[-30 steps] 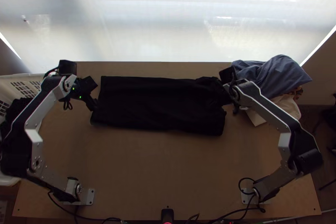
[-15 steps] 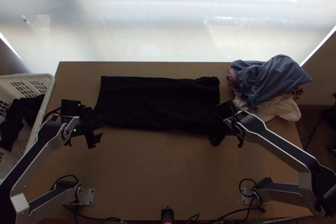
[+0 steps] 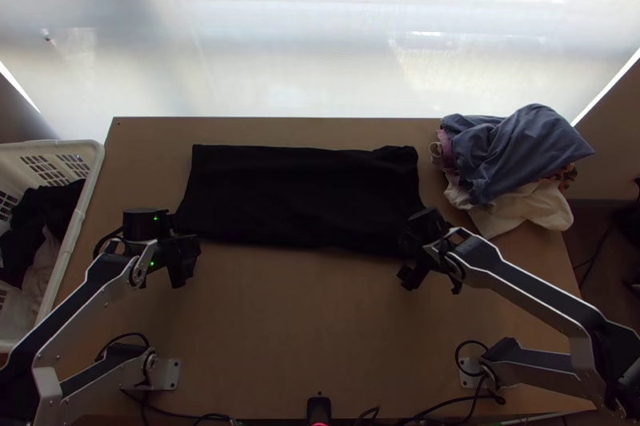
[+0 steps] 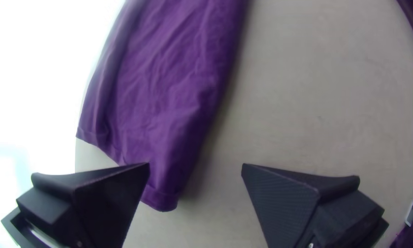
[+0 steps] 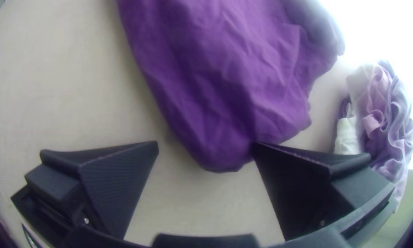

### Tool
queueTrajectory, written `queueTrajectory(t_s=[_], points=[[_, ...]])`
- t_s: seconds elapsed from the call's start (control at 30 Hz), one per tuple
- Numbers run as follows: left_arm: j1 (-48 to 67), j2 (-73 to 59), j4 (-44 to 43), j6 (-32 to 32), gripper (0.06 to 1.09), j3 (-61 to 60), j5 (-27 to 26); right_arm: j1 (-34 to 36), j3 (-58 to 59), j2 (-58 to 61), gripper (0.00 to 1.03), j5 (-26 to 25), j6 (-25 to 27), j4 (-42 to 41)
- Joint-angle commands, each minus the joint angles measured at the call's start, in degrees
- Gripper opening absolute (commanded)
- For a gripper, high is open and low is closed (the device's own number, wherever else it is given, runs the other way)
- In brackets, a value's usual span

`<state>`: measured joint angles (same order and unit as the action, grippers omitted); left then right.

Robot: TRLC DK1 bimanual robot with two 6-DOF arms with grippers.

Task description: Fold the t-shirt

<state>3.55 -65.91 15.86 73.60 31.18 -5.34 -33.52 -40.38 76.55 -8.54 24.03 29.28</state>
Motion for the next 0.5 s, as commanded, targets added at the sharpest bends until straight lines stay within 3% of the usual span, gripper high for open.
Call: queueTrajectory(t_s=[0.0, 0.1, 0.2, 0.4, 0.47], points=[[-2.0, -4.3, -6.9, 0.6, 1.01, 0.1, 0.2, 0.3, 1.1, 0.6, 0.87, -1.4, 0.1, -3.3], [-2.7, -5.2, -7.0, 0.6, 1.00, 1.3, 0.2, 0.4, 0.8, 1.4, 0.85, -2.1, 0.3, -4.9], [-3.1, -6.3, -7.3, -0.1, 0.91, 3.0, 0.2, 0.5, 0.7, 1.9, 0.65, -2.1, 0.9, -7.0], [-2.2, -8.4, -8.3, -2.7, 0.50, 4.0, 0.1, -0.3, 0.0, 3.9, 0.36, -2.0, 2.3, -9.8], [-1.5, -9.3, -7.4, -4.4, 0.35, 4.5, 0.1, -0.9, 0.0, 5.4, 0.21, -2.0, 3.4, -9.9]])
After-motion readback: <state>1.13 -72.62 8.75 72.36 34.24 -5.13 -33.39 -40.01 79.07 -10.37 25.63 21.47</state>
